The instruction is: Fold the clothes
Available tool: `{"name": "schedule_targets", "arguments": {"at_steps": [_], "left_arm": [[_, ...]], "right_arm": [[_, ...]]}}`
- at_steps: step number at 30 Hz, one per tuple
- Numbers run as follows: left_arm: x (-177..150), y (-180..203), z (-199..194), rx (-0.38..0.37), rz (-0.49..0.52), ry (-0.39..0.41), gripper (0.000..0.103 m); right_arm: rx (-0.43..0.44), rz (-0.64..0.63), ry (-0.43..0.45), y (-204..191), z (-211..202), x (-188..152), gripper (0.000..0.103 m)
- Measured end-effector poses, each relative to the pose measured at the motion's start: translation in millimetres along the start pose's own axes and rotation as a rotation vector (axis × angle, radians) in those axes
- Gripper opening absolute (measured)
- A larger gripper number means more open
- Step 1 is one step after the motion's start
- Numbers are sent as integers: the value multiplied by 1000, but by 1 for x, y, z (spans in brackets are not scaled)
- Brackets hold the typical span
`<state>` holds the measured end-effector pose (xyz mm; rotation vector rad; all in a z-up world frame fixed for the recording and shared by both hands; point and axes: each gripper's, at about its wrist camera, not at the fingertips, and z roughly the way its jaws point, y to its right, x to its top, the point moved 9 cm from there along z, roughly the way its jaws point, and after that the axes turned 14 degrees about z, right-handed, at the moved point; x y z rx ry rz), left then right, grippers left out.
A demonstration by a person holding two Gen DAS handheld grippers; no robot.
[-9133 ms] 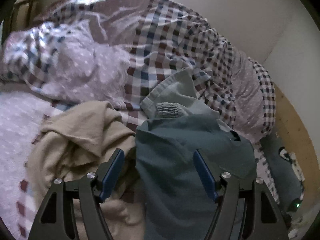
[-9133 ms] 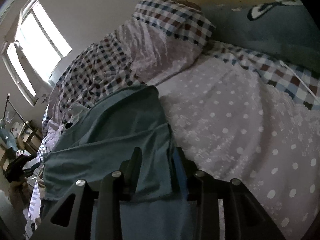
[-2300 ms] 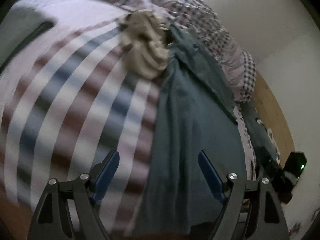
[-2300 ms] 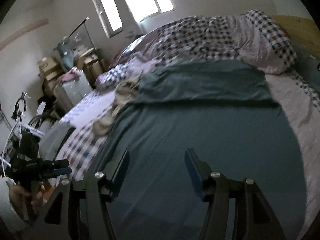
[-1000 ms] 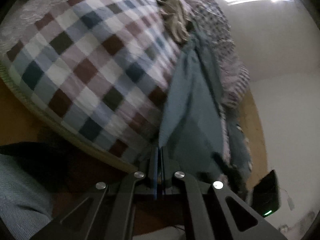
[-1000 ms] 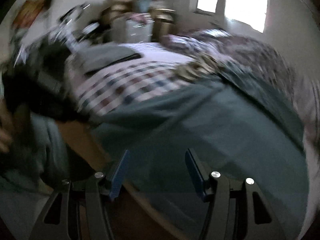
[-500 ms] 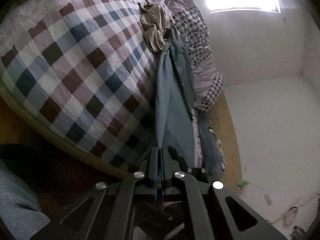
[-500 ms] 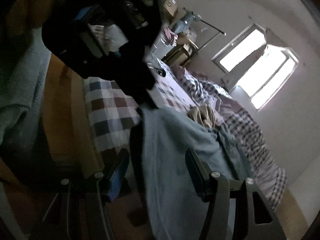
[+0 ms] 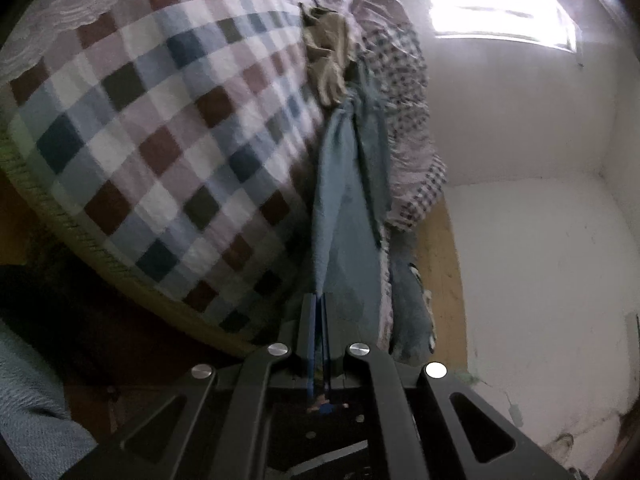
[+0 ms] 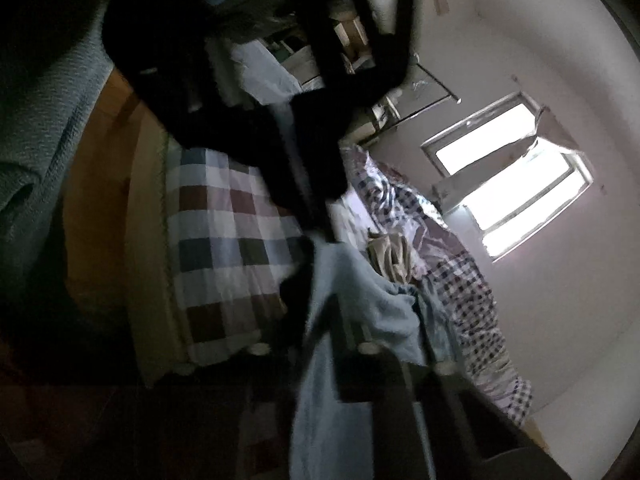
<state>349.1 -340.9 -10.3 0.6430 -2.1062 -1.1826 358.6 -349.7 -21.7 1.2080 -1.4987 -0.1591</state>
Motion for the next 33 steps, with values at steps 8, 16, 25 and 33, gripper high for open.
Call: {"name": "schedule_targets", "arguments": {"at_steps": [8, 16, 25, 33], "left_arm": [[-8, -7, 13, 81, -32, -17, 66], [-21, -13, 34, -18, -179, 8, 73], [-15, -4, 46, -134, -210, 43, 73], [-9, 2, 34, -134, -182, 93, 44]], "right_arm": [[106, 93, -11, 6, -6, 10, 2], [122, 110, -25, 10, -4, 10, 2], [186, 145, -24, 9, -15, 11, 2], [188, 140, -44, 7, -19, 7, 3]]}}
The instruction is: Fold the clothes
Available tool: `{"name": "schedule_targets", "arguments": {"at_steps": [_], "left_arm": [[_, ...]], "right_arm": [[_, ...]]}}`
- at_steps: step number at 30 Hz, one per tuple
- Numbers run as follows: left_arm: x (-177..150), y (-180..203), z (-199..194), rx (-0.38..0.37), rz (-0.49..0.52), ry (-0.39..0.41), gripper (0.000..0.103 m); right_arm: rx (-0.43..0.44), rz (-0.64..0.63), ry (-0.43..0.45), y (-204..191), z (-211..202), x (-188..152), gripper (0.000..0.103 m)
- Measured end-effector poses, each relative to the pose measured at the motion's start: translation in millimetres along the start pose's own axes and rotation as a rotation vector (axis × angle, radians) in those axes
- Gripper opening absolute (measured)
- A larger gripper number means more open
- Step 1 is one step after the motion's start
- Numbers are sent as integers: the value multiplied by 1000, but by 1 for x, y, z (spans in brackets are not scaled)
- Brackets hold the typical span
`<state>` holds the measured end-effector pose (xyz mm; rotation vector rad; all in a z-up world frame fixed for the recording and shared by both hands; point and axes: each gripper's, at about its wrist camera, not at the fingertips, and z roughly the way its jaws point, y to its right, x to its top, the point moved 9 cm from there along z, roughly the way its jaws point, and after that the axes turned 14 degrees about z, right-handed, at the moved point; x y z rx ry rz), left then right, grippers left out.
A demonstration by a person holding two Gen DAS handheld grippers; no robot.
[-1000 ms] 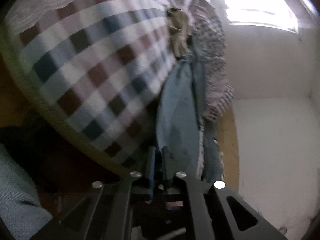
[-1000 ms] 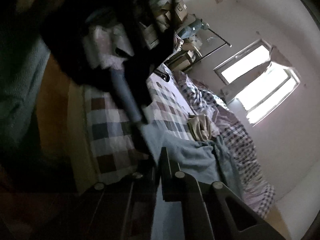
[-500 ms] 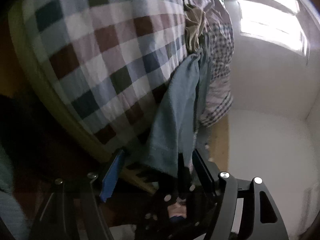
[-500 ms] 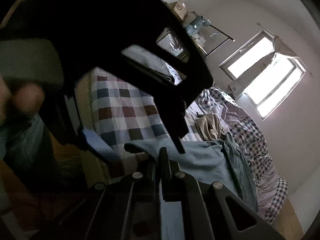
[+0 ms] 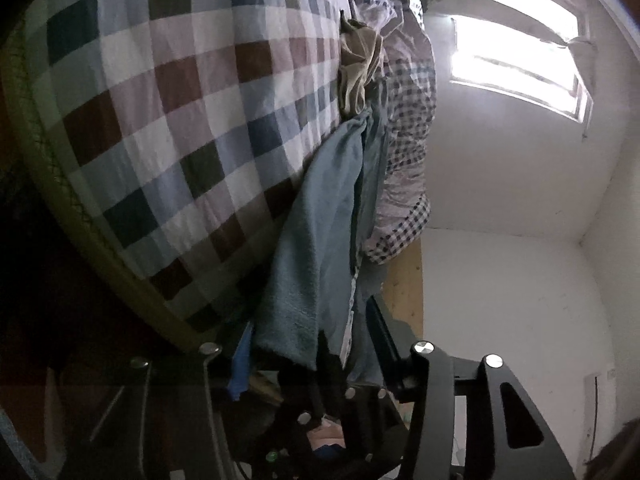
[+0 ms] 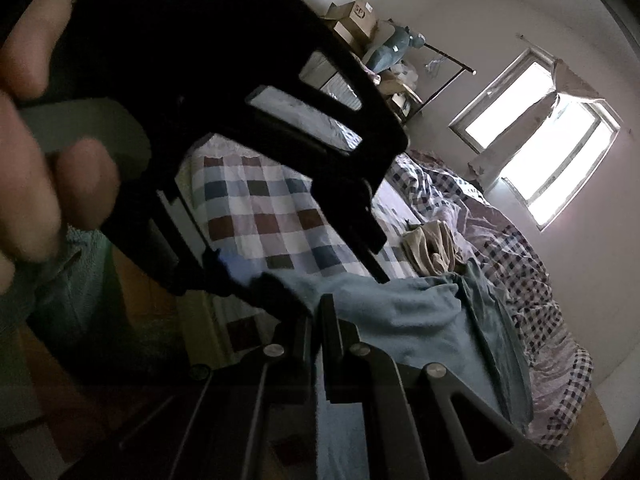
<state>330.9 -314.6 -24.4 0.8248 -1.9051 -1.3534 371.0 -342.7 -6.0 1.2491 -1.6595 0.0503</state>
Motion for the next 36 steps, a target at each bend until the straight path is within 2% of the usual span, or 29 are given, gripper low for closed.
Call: {"name": "schedule_targets", "arguments": {"at_steps": [3, 7, 9, 11, 12, 18, 26, 31, 36], "left_arm": [[-2, -2, -2, 13, 4, 3, 38], [1, -6, -1, 49, 11, 15, 22], [2, -5, 2, 70, 29, 21, 9], [2, -4, 5, 93, 49, 15, 5], [1, -2, 7, 102, 61, 11, 4], [4, 29, 0, 114, 177, 15, 3], [8, 84, -14, 48, 262, 28, 3], [8, 117, -14, 1, 304, 15, 3], [15, 138, -14, -28, 339, 23, 2]], "right_arm": [[-9, -17, -5, -1, 1, -2, 5], [-7, -25, -15, -2, 1, -5, 9], [0, -34, -23, -3, 0, -8, 24], [-3, -40, -31, -2, 0, -11, 36], [-8, -43, -34, -1, -1, -13, 40], [-115, -22, -69, 19, 3, -25, 45], [-316, 70, -94, 78, 1, -40, 54], [-414, 104, -180, 118, 1, -77, 55], [-516, 125, -289, 162, -14, -130, 55]]}}
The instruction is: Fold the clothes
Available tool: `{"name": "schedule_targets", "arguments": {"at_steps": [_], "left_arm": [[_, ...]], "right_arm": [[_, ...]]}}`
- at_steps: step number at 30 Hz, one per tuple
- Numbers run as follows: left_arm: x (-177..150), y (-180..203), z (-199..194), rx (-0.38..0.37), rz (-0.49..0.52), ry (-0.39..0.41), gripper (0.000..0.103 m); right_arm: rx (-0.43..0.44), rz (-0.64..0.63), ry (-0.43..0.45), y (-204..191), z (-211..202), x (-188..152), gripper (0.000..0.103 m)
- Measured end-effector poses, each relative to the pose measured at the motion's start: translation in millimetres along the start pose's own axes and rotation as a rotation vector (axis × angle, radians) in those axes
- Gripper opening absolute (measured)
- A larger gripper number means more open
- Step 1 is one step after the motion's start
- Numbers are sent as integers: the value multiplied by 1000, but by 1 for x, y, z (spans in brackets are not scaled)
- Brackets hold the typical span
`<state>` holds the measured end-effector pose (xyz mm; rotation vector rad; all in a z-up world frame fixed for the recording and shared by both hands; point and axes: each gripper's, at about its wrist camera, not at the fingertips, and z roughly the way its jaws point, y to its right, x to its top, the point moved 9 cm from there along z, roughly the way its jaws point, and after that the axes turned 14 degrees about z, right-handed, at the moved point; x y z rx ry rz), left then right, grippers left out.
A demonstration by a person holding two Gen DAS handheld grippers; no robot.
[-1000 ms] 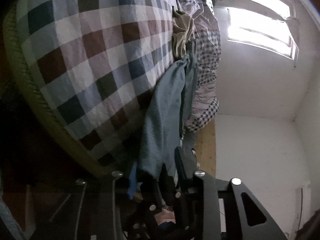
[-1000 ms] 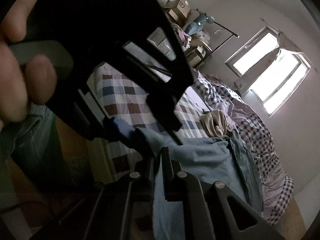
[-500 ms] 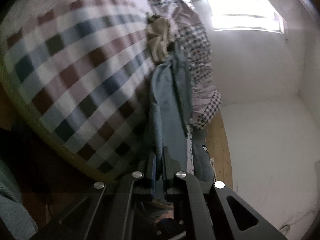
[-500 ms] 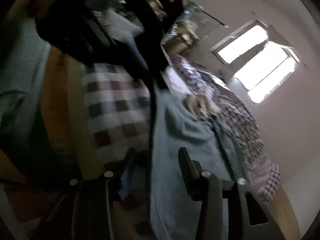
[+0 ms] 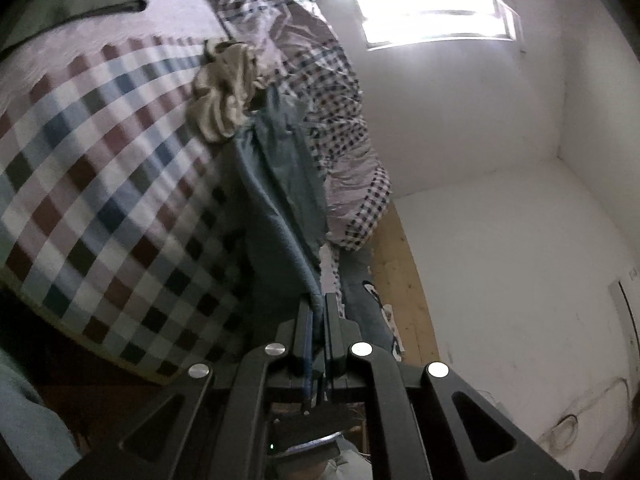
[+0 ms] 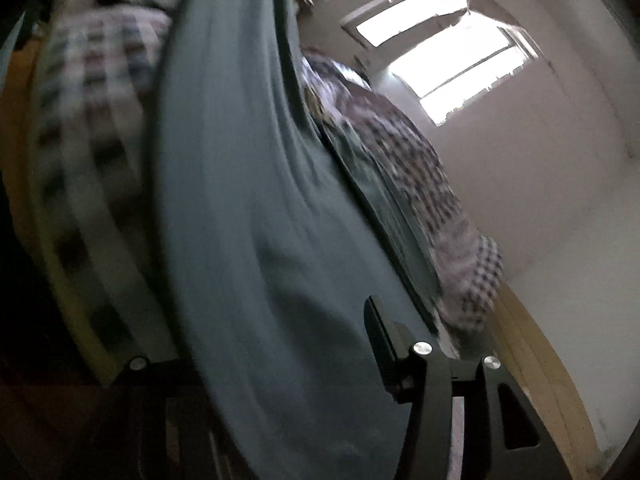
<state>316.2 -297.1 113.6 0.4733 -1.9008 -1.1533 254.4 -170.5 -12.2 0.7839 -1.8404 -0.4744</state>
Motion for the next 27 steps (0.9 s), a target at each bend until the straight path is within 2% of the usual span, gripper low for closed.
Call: {"name": "schedule_targets", "arguments": {"at_steps": [5, 10, 16, 20, 27], "left_arm": [[12, 10, -1, -8, 23, 12, 2], [24, 21, -4, -5, 61, 35, 2], [28, 24, 3, 3, 79, 42, 2], [29, 16, 9, 20, 68, 42, 2], [28, 12, 13, 46, 68, 37, 2]], "right_arm": [[-132, 32, -113, 64, 20, -57, 53], [-239, 9, -166, 114, 20, -102, 53], [-306, -12, -203, 156, 11, -147, 53], [-328, -58, -197, 168, -1, -161, 50], [-327, -128, -209, 164, -12, -188, 47]]}}
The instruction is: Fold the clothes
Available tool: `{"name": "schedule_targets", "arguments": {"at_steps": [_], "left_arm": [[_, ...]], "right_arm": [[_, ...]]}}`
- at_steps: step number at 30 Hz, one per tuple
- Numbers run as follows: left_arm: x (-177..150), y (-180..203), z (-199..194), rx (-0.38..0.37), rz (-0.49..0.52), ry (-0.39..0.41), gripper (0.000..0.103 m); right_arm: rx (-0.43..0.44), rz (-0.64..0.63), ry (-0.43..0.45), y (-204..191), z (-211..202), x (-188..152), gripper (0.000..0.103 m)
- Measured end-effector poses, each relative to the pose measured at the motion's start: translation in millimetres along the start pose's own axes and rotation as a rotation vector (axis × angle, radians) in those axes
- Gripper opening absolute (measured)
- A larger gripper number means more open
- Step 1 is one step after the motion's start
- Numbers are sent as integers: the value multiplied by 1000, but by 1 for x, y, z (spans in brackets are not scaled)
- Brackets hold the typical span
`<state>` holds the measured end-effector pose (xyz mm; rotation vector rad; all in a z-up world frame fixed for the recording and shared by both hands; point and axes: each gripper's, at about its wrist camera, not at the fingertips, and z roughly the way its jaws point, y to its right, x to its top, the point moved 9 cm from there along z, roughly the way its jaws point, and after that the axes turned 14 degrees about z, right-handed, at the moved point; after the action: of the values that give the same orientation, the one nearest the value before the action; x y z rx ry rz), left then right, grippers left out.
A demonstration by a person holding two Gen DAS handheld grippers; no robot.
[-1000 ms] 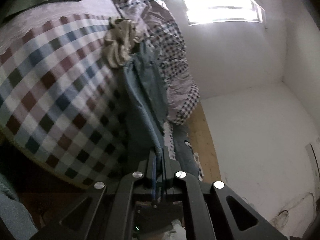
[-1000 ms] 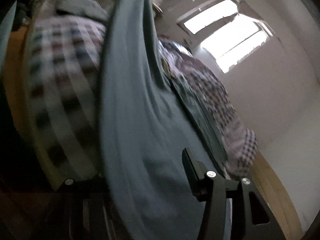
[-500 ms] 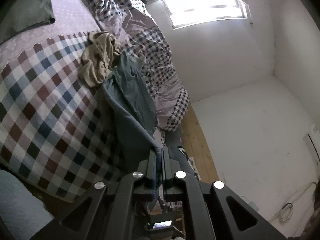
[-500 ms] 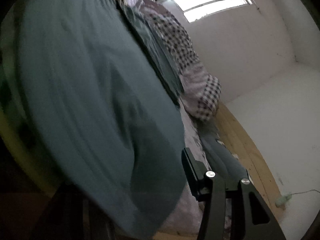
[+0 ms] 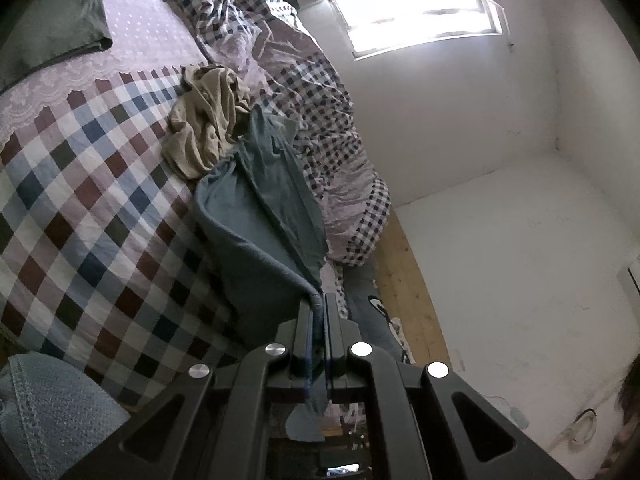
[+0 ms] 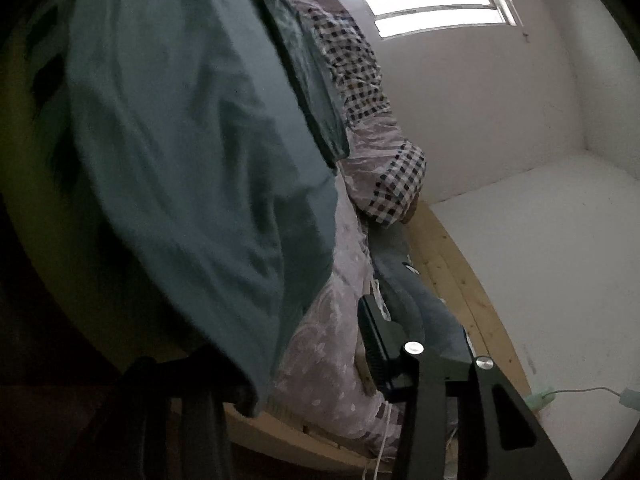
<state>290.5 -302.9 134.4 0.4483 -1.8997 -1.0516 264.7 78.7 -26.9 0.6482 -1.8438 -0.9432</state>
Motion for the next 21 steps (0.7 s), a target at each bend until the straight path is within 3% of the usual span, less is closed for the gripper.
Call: {"name": "schedule_targets", "arguments": {"at_steps": [8, 10, 12, 21], "left_arm": [[-4, 2, 5, 18, 15, -24, 2], [-5, 1, 7, 24, 14, -28, 2], [-6, -2, 8, 31, 10, -32, 2], [0, -5, 4, 43, 8, -19, 2]], "right_arm": [[21, -64, 50, -5, -5, -3, 30], [40, -81, 56, -6, -7, -3, 19], [72, -80, 50, -4, -6, -1, 0], [314, -48, -3, 53, -9, 41, 0]]}}
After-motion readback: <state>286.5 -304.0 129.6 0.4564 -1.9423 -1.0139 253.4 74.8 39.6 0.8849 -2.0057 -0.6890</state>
